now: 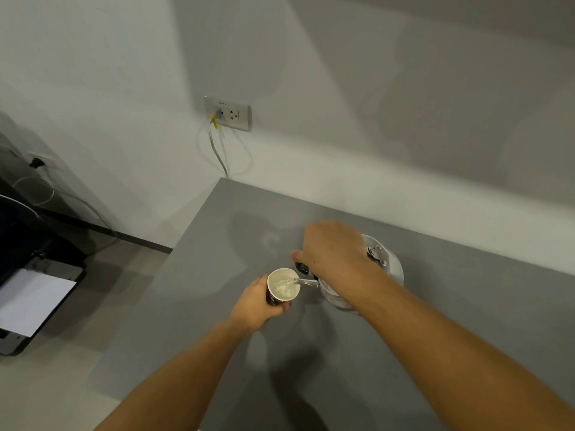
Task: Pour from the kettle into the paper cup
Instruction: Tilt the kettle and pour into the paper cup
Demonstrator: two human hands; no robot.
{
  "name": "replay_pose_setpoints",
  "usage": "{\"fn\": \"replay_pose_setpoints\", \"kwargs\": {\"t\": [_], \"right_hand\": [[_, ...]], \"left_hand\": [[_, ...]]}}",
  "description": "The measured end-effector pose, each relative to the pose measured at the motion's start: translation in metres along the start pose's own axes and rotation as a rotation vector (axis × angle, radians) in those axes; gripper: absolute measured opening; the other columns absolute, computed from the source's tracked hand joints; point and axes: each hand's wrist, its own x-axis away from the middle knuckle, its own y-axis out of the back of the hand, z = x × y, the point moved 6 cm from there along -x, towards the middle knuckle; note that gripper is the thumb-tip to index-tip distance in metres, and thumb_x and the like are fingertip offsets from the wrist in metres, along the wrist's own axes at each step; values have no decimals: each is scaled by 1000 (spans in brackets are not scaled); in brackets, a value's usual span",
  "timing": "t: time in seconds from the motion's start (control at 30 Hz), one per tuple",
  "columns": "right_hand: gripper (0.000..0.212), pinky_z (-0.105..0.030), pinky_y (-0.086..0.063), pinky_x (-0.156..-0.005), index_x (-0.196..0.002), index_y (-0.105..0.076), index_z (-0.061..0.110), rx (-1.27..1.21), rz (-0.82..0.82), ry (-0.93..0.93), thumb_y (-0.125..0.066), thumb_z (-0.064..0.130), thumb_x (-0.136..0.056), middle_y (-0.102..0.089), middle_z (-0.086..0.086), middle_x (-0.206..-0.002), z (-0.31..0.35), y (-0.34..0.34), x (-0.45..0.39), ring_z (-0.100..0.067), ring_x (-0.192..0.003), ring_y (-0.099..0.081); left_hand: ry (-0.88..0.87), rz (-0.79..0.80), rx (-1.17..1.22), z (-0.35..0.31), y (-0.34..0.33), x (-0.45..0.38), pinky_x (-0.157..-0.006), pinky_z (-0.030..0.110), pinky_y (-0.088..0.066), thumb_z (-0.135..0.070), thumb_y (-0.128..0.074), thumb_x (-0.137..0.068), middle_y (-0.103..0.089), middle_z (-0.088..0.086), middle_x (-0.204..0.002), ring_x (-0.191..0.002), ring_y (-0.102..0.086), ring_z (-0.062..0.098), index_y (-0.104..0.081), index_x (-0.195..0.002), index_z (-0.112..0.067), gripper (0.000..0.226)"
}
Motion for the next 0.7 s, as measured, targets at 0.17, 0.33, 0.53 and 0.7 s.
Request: {"fn": "replay_pose_setpoints", "kwargs": {"t": [0.17, 0.33, 0.53, 0.7], "right_hand": [[41, -27, -30, -49, -51, -44, 19, 11, -20, 7, -70, 33, -79, -45, 1, -54, -1, -1, 0, -26, -63, -54], [42, -25, -24, -45, -51, -42, 19, 17, -36, 14, -69, 34, -79, -43, 1, -54, -2, 0, 1, -26, -62, -53], [42, -26, -26, -47, -52, -42, 19, 8, -26, 4, -69, 35, -80, -42, 1, -56, -4, 0, 2, -26, -65, -54], [44, -27, -27, -48, -52, -42, 19, 9, -30, 6, -69, 37, -81, -41, 1, -56, -6, -1, 4, -27, -65, -53]], "left_hand": [[5, 3, 3, 0, 0, 0, -103, 46, -55, -33, -88, -76, -71, 1, -126, -119, -67, 22, -60, -137, -26, 68], [-7, 3, -18, 0, 0, 0, -103, 42, -55, -35, -89, -74, -71, -1, -126, -118, -67, 20, -60, -137, -25, 70], [-5, 7, -23, 1, 0, -1, -105, 44, -54, -34, -89, -73, -71, 0, -126, -118, -67, 20, -61, -137, -24, 70], [-8, 11, -29, 2, -1, -1, -106, 44, -53, -34, -89, -75, -71, 1, -127, -120, -66, 20, -60, -137, -22, 69]]}}
